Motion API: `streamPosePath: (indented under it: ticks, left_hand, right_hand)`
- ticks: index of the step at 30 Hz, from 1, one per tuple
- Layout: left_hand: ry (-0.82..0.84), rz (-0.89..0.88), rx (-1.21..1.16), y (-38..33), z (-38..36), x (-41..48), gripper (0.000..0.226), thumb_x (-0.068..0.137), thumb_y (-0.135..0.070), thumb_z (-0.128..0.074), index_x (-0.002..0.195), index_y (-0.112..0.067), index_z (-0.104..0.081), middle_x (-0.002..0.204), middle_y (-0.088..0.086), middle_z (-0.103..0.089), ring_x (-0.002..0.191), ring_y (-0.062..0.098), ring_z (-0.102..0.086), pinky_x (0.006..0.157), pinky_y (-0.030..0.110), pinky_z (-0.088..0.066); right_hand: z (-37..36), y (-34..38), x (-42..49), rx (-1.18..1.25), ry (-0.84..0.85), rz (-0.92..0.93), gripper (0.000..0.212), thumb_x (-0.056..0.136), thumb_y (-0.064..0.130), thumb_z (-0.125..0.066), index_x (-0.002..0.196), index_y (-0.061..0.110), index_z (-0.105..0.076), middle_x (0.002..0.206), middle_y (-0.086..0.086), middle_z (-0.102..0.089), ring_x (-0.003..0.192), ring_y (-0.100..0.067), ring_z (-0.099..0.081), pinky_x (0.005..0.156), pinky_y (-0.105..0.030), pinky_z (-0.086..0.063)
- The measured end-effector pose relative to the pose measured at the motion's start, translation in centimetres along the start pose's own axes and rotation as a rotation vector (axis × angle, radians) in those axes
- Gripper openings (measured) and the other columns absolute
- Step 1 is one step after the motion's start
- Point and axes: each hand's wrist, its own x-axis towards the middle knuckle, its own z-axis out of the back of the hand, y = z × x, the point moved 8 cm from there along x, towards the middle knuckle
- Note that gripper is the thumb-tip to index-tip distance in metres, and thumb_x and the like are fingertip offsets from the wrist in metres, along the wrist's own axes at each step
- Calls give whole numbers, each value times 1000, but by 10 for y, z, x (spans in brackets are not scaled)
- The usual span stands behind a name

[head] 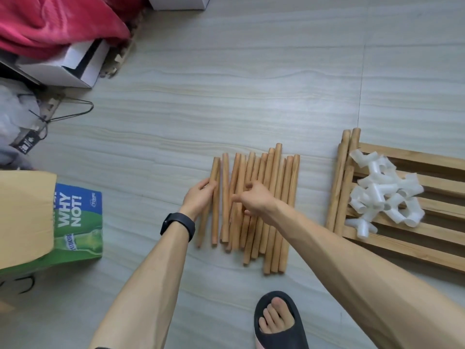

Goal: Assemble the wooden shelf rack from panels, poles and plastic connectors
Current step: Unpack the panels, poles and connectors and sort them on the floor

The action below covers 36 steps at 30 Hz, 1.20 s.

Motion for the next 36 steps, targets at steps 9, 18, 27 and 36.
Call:
streamPosePath:
  ticks: [9,18,27,36]
  left_hand:
    - [6,-92,371,13,-38,-16,94,96,-63,-50,160,-32,12,169,2,8,155,30,1,123,51,-11]
    - [-69,-68,566,15,-82,-32,62,106,-51,-21,156,-45,18,165,-1,28,154,32,14,118,63,-4]
    - [-170,-97,541,-1,-68,-27,59,108,-41,-25,158,-46,6,169,4,12,154,37,-3,120,63,-17]
    - [-15,-58,823,18,-100,-36,97,77,-95,-20,145,-52,34,151,4,51,146,43,32,108,80,-4]
  right_hand:
    - [85,-64,-41,-321,-449,36,61,93,29,-61,146,10,-38,147,-14,-39,134,-33,-42,112,-44,-38]
    - [73,-82,-43,-269,-254,16,67,96,19,-53,159,18,-29,143,-6,-31,103,-15,-43,95,-24,-36]
    - [80,-59,-44,-357,-138,27,73,93,18,-50,160,22,-21,149,-13,-35,127,-33,-50,110,-41,-43]
    - [51,-91,-60,-421,-10,-56,91,91,19,-55,163,25,2,153,-8,-19,122,-32,-55,101,-43,-53]
